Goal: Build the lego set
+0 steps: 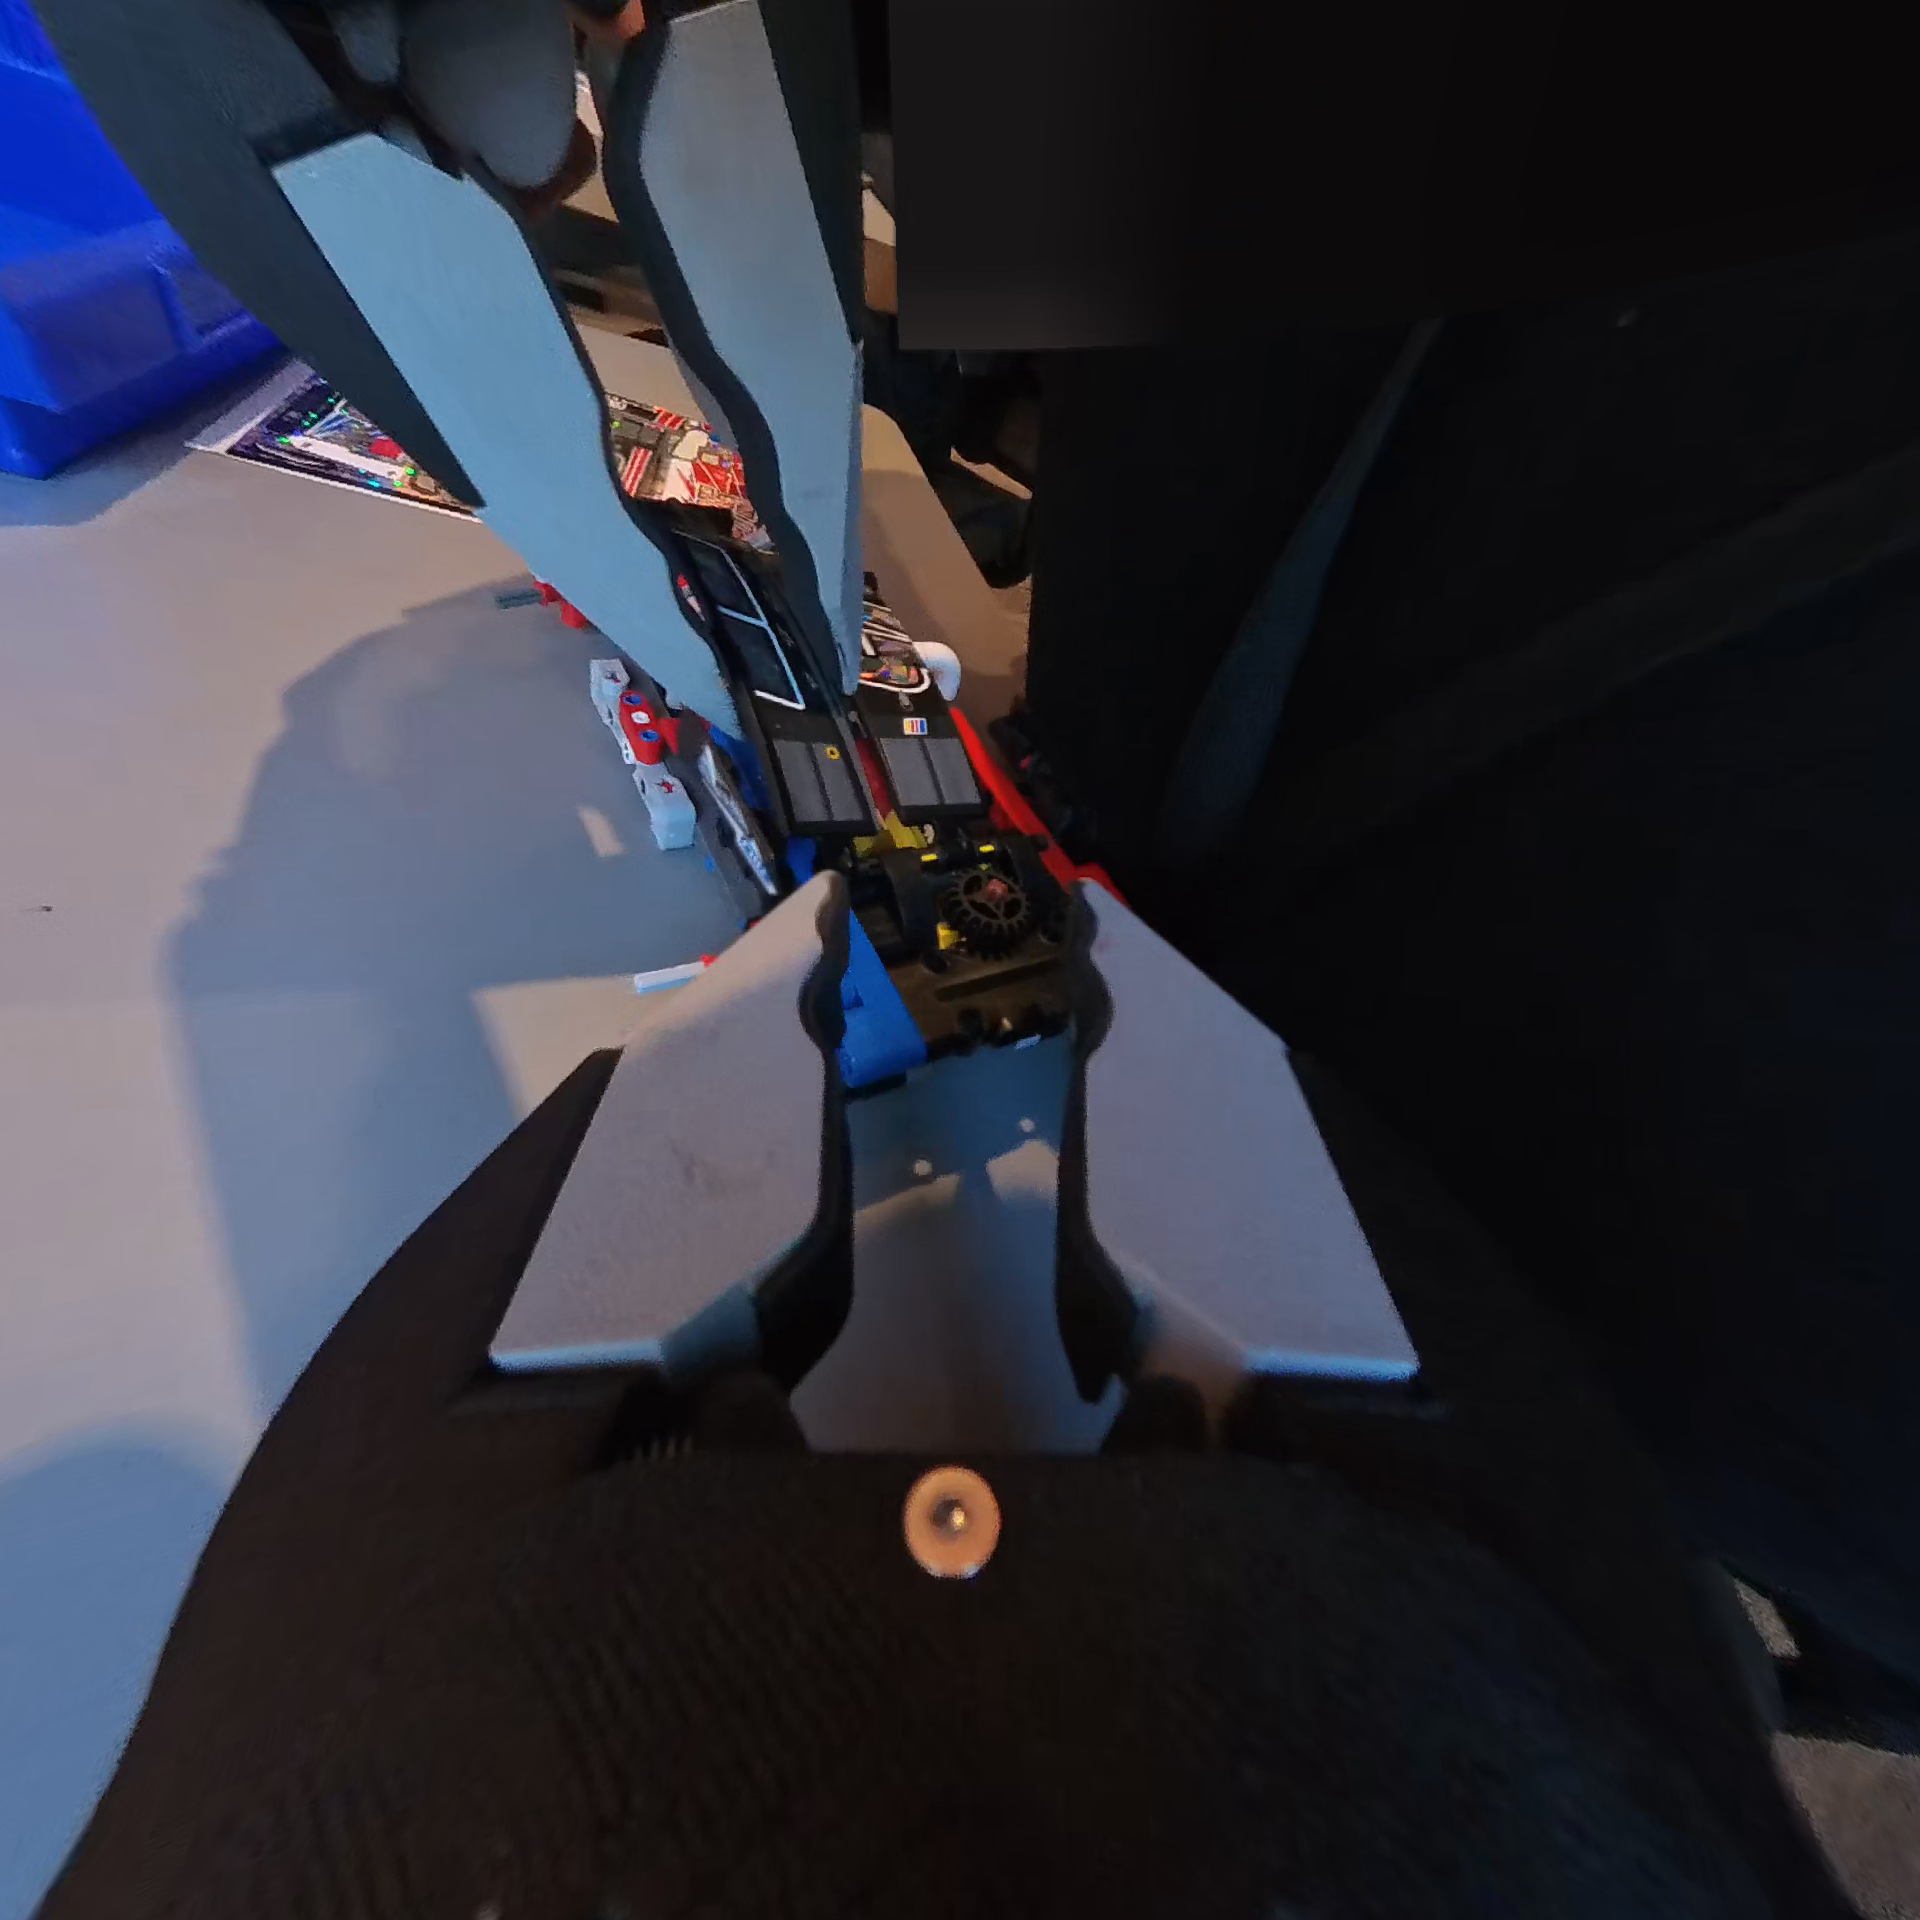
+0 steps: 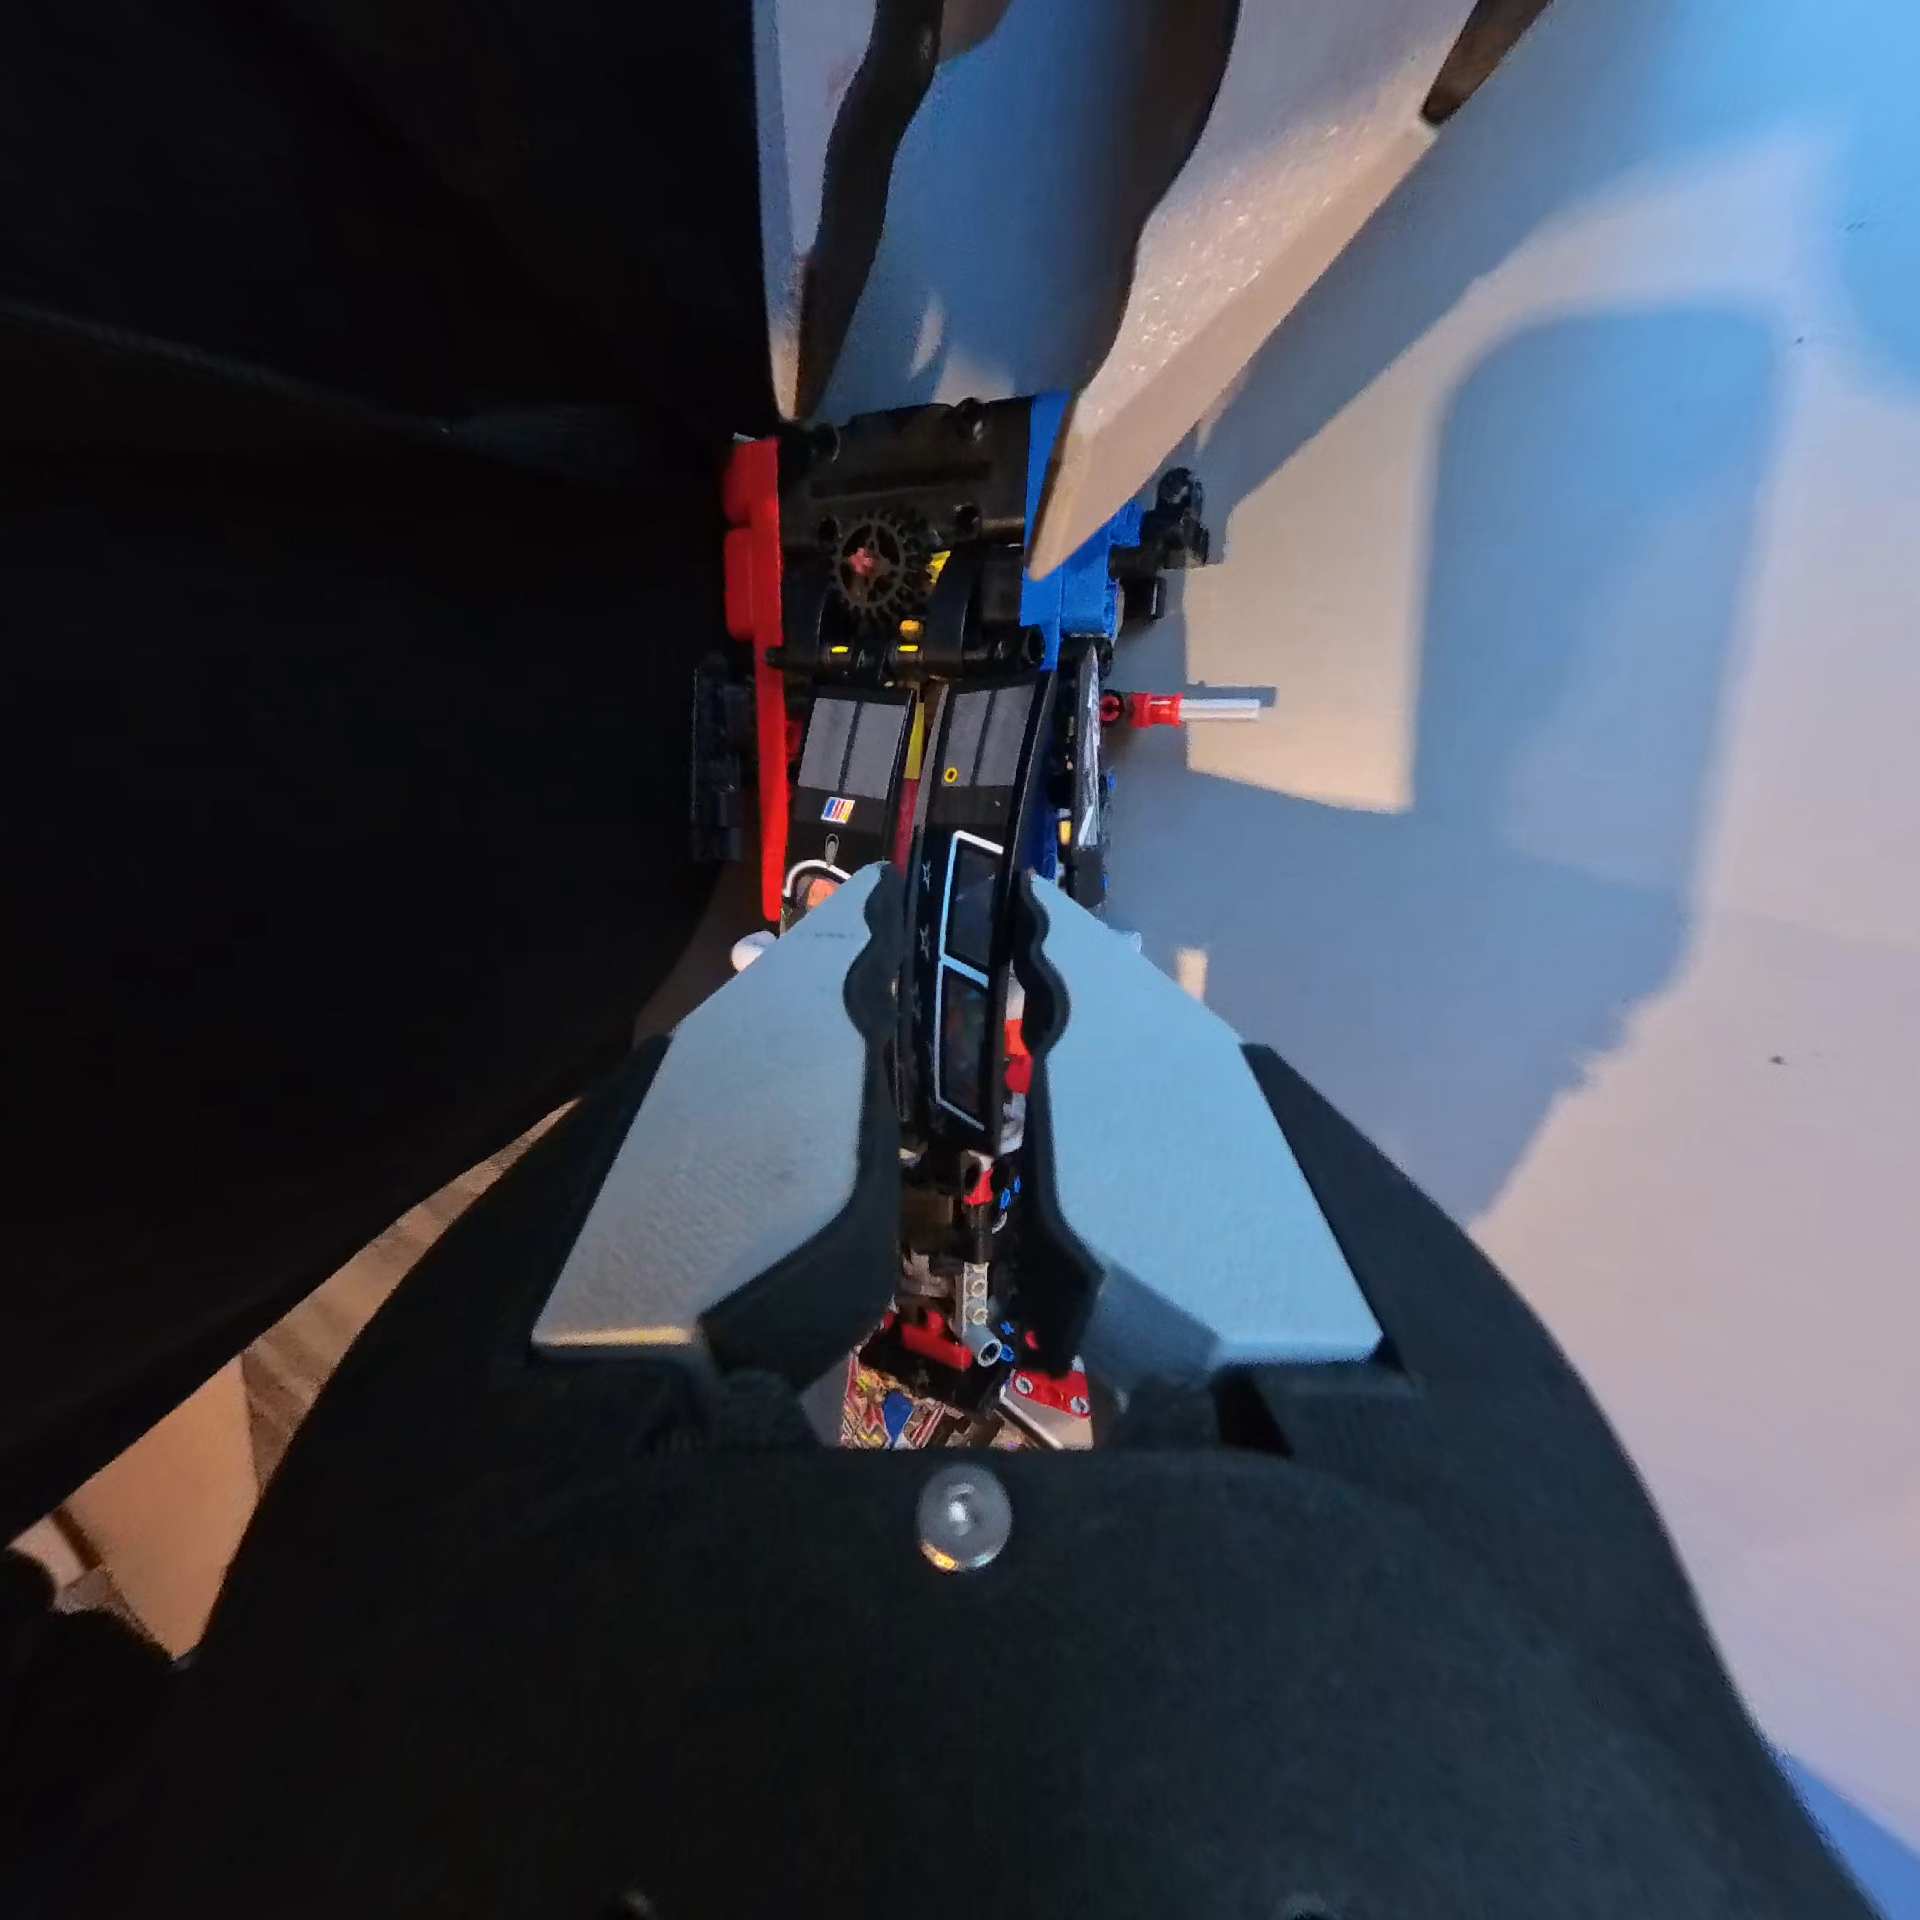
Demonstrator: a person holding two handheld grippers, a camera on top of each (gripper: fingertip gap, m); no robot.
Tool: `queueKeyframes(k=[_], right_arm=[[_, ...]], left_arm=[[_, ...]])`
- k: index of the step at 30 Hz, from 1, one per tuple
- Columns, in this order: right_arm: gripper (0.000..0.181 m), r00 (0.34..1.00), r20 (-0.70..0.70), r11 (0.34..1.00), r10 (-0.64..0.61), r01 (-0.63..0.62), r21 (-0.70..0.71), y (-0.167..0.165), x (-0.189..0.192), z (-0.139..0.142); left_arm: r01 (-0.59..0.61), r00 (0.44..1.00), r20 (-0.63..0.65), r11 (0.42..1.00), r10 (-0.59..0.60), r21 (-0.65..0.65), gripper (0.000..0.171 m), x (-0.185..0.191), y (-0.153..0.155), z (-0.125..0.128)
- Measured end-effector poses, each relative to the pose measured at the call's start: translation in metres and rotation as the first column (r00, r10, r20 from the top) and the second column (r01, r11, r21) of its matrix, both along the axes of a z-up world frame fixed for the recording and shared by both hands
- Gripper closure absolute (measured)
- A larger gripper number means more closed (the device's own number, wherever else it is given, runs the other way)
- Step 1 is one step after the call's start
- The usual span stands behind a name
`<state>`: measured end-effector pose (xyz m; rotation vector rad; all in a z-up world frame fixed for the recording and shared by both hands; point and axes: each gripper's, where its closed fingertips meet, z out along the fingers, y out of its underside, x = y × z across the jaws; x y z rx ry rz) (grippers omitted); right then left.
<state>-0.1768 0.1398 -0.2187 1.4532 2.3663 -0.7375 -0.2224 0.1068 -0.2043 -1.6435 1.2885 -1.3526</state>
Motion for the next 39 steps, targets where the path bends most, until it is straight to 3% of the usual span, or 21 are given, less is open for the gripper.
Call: queueKeyframes(k=[7, 13, 19, 25, 27, 31, 36, 39], right_arm=[[0.165, 0.995, 0.082, 0.990, -0.061, 0.071, -0.122, 0.000, -0.001, 0.002], [0.166, 0.993, 0.112, 0.995, -0.046, 0.056, -0.084, 0.001, 0.003, -0.005], [0.167, 0.994, 0.100, 0.994, -0.054, 0.062, -0.086, 0.000, 0.003, -0.003], [0.168, 0.991, 0.121, 0.994, -0.054, 0.065, -0.093, 0.000, 0.004, -0.005], [0.181, 0.992, 0.121, 0.994, -0.046, 0.058, -0.095, -0.001, 0.005, -0.005], [0.181, 0.991, 0.123, 0.992, -0.054, 0.067, -0.108, -0.001, 0.005, -0.003], [0.180, 0.989, 0.122, 0.985, -0.083, 0.100, -0.138, -0.002, 0.005, -0.005], [0.181, 0.970, 0.195, 0.956, -0.144, 0.187, -0.226, -0.003, 0.006, -0.002]], left_arm=[[0.008, 1.000, -0.025, 0.999, -0.009, -0.035, 0.132, 0.006, 0.003, -0.005], [0.044, 0.996, -0.075, 0.999, -0.046, -0.028, 0.145, 0.010, 0.001, -0.011], [-0.008, 0.998, -0.062, 1.000, 0.007, -0.026, 0.133, 0.004, 0.013, -0.006], [0.022, 0.994, -0.110, 1.000, -0.025, -0.020, 0.135, 0.009, 0.008, -0.014], [0.023, 0.996, -0.088, 1.000, -0.024, -0.007, 0.139, 0.009, 0.008, -0.008], [0.029, 0.994, -0.103, 1.000, -0.029, -0.005, 0.136, 0.011, 0.007, -0.011], [0.027, 0.995, -0.098, 1.000, -0.028, -0.010, 0.136, 0.011, 0.007, -0.012], [0.019, 0.994, -0.107, 1.000, -0.017, 0.015, 0.136, 0.009, 0.010, -0.012]])
